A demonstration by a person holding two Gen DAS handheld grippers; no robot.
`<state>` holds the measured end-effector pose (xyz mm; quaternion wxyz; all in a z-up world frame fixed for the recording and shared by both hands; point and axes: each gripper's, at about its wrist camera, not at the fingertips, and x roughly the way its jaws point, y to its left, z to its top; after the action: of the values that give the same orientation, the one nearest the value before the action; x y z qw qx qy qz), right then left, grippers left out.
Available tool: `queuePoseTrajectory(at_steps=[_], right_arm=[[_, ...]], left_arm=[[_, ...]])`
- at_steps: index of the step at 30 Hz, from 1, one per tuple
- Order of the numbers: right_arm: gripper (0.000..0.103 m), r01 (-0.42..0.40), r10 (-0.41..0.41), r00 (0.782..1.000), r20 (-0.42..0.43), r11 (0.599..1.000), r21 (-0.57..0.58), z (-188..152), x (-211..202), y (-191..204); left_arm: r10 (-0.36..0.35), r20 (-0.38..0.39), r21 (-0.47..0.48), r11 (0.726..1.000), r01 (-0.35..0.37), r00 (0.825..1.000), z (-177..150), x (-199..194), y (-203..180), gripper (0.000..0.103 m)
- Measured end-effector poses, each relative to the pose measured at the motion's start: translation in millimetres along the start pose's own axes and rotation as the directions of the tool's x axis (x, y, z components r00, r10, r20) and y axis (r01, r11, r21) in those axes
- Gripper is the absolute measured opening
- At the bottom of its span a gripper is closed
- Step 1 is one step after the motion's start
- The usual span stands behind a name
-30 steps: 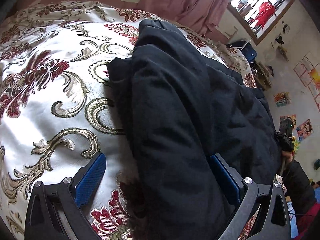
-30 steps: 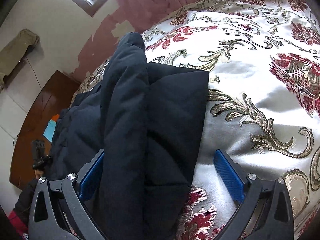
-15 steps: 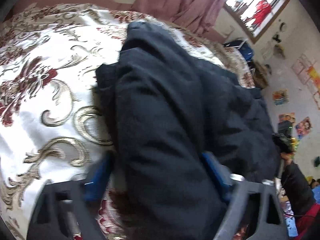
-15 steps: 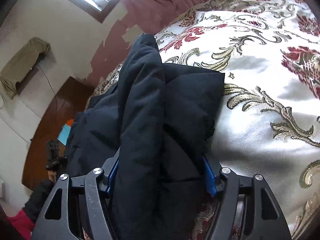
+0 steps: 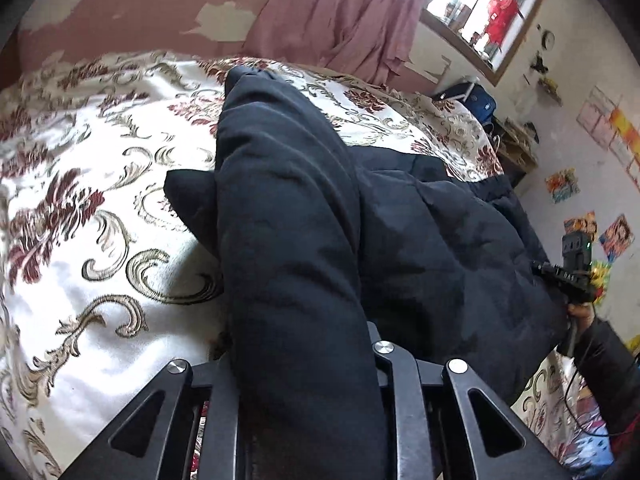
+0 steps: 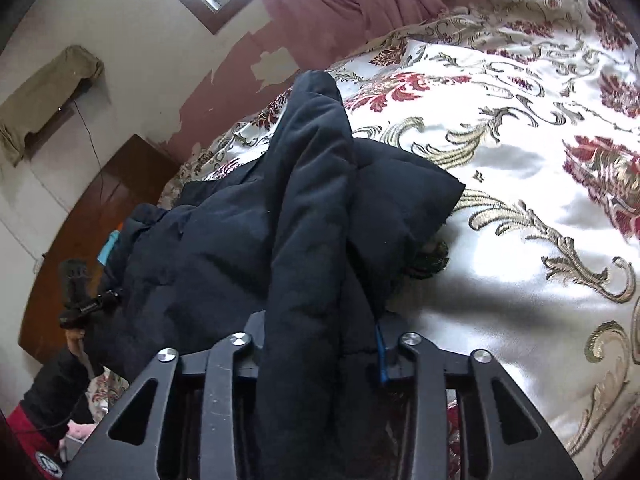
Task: Fold large clothes
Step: 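Grasp the jacket end with both grippers and lift it over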
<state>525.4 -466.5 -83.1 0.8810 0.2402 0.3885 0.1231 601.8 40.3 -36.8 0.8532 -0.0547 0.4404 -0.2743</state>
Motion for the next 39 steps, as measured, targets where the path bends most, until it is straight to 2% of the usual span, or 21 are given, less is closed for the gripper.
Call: queuePoseTrajectory(at_steps=[7,15,20,32,39], right_arm=[[0.021,-0.010,0.012,0.998,0.053,0.999,-0.038,3,-22,18],[0.019,-0.019,0.029,0.995,0.095,0.995,-0.095,1,-47,48],[0.019,-0.015,0.027,0.995,0.099,0.993,-0.116,-1,-65,63],[0.019,-0.016,0.038,0.992,0.119,0.983,-0.183,-23,-125,105],[0.019,-0.013,0.039,0.992,0.118,0.978,-0.210,-40,-142,121]], left_arm=[[0.005,0.019,0.050,0.999,-0.006,1.000,6,-15,-21,0.017],[0.002,0.032,0.093,0.996,-0.005,0.999,3,-39,-46,0.016],[-0.002,0.037,0.081,0.997,-0.001,0.999,-1,-59,-54,0.016],[-0.002,0.066,0.073,0.997,-0.003,0.998,-28,-123,-81,0.016],[0.008,0.069,0.063,0.998,-0.013,0.998,-48,-145,-86,0.016]])
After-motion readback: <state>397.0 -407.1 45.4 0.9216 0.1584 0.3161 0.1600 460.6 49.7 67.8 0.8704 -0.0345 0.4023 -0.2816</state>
